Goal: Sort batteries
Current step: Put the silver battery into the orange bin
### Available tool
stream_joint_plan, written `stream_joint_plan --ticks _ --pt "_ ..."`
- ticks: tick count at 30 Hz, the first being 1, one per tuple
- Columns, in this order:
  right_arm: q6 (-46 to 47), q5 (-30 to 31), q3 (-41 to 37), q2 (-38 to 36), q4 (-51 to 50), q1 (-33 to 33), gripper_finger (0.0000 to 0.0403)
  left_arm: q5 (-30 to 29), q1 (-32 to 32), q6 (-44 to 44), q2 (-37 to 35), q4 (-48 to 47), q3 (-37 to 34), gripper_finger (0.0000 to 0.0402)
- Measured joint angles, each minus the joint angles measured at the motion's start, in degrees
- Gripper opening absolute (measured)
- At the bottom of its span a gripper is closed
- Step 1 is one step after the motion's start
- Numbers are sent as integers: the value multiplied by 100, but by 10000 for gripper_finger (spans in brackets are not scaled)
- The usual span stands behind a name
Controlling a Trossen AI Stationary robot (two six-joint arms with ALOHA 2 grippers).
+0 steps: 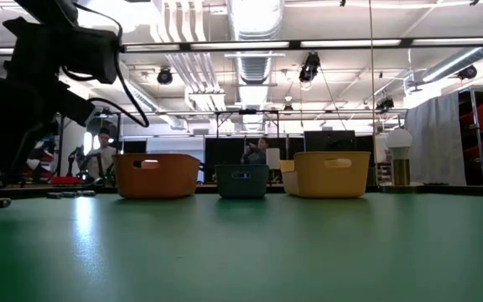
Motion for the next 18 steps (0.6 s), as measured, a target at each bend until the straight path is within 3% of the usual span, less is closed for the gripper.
stream_joint_plan --ticks 5,18 --pt "-41 29 0 0 156 -2 38 -283 -228 -244 315 94 -67 153" --pt "-162 30 0 -4 273 -2 38 -289 -384 -42 991 493 -90 153"
